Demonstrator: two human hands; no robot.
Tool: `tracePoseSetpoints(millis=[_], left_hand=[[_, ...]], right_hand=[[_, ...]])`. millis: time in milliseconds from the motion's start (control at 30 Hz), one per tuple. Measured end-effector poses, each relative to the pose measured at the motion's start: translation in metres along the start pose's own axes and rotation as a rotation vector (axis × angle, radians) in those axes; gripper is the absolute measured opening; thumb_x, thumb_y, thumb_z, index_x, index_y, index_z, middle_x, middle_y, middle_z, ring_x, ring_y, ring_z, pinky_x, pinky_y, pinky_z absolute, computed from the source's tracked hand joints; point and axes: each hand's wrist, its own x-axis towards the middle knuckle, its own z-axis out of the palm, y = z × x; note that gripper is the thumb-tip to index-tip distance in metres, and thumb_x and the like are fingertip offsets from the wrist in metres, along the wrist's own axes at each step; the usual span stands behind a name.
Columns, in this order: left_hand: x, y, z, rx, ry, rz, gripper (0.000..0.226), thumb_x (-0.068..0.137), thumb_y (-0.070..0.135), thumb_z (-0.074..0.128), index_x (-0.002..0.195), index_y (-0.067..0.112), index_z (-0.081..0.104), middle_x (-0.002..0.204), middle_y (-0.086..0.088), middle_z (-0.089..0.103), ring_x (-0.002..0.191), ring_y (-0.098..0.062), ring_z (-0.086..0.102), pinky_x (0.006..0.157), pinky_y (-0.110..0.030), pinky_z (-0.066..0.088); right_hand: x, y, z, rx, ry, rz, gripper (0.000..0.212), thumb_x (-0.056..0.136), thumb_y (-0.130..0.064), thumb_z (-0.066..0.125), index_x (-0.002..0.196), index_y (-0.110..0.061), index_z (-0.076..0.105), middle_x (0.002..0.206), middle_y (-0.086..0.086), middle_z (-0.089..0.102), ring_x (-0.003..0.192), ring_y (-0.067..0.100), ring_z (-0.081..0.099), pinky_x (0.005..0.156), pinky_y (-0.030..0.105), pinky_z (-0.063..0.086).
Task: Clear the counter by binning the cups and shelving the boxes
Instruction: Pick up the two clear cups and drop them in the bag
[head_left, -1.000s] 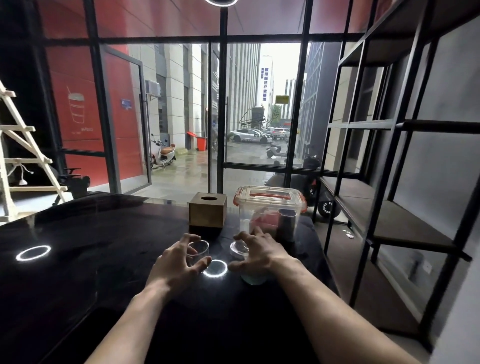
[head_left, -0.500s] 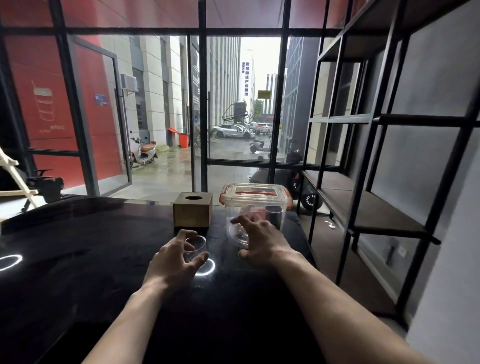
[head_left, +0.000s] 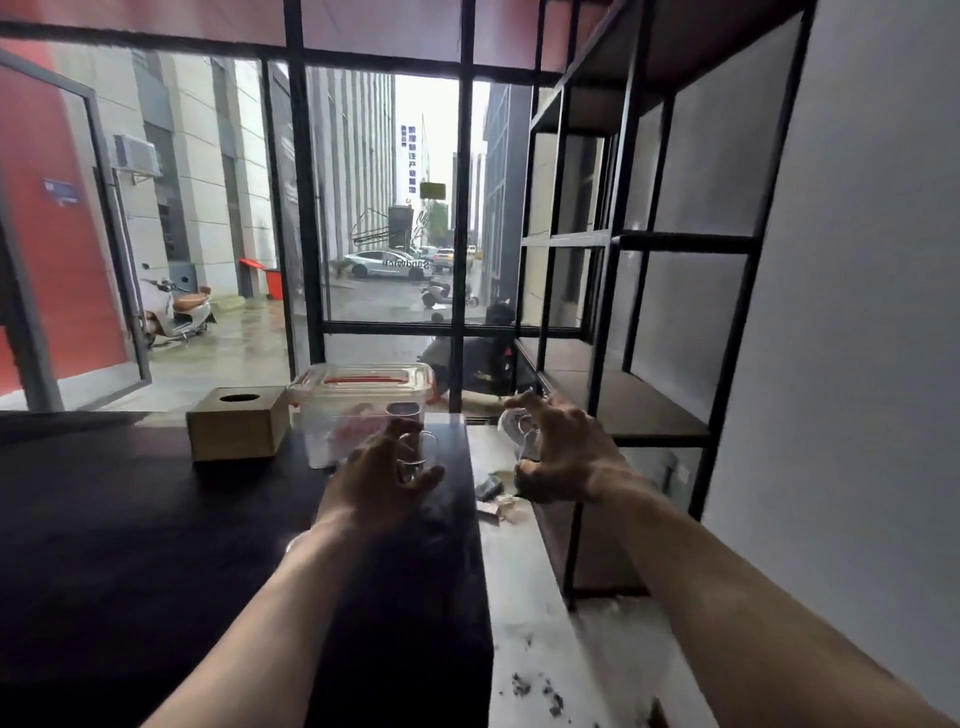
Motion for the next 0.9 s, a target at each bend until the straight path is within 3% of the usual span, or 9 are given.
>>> tracePoseSetpoints(millis=[100,300,400,467,567,700,900], left_hand=[[0.002,0.044,0.046,-0.005,-0.009,0.028,0.059,0.079,0.049,0.076,0.131,0.036,0.05,0.116,0.001,0.073,0.096,-0.018,0.071,0.086,-0.042,0.058],[0.003,0.115,0.146,0.028,-0.033,0.032,0.06,0.077,0.055,0.073,0.13,0.034,0.053,0.109,0.004,0.072,0.096,-0.018,0.072,0.085,-0.036,0.055],[-0.004,0.12,0.191,0.024,-0.056,-0.019,0.061,0.071,0.062,0.068,0.125,0.037,0.054,0.105,0.007,0.071,0.093,-0.018,0.071,0.085,-0.037,0.056],[-0.012,0.112,0.216,0.045,-0.09,-0.074,0.057,0.073,0.058,0.069,0.124,0.041,0.051,0.106,0.009,0.071,0.096,-0.018,0.071,0.088,-0.039,0.055],[-0.027,0.086,0.249,0.057,-0.127,-0.169,0.055,0.073,0.056,0.07,0.123,0.043,0.05,0.108,0.009,0.07,0.096,-0.016,0.071,0.089,-0.042,0.055],[-0.044,0.036,0.295,0.039,-0.147,-0.283,0.058,0.075,0.051,0.073,0.128,0.036,0.052,0.111,0.003,0.071,0.097,-0.021,0.07,0.089,-0.045,0.056],[-0.055,-0.054,0.356,0.076,-0.157,-0.427,0.06,0.073,0.055,0.068,0.127,0.04,0.049,0.111,0.009,0.069,0.096,-0.018,0.07,0.084,-0.042,0.057]], right_hand=[[-0.015,0.061,-0.018,-0.002,0.014,0.023,0.075,0.071,-0.026,0.07,0.139,-0.041,0.041,0.126,0.009,0.054,0.111,0.035,0.063,0.093,0.043,0.056],[-0.039,0.175,-0.023,0.041,-0.008,0.053,0.072,0.071,-0.039,0.063,0.139,-0.045,0.038,0.126,0.009,0.054,0.113,0.036,0.062,0.092,0.05,0.056],[-0.045,0.214,0.002,0.034,-0.069,0.07,0.071,0.076,-0.036,0.066,0.141,-0.043,0.04,0.13,0.01,0.054,0.114,0.039,0.061,0.093,0.044,0.053],[-0.048,0.231,0.026,0.051,-0.118,0.077,0.071,0.076,-0.029,0.069,0.142,-0.04,0.043,0.128,0.011,0.054,0.115,0.039,0.06,0.094,0.039,0.051],[-0.051,0.245,0.072,0.104,-0.198,0.082,0.074,0.074,-0.027,0.069,0.141,-0.04,0.043,0.129,0.011,0.053,0.116,0.039,0.059,0.098,0.046,0.053],[-0.049,0.257,0.146,0.131,-0.304,0.08,0.075,0.076,-0.027,0.069,0.144,-0.04,0.04,0.127,0.008,0.051,0.114,0.035,0.058,0.091,0.046,0.054],[-0.042,0.269,0.264,0.148,-0.39,0.111,0.071,0.078,-0.025,0.066,0.144,-0.037,0.042,0.125,0.007,0.05,0.113,0.035,0.056,0.087,0.041,0.051]])
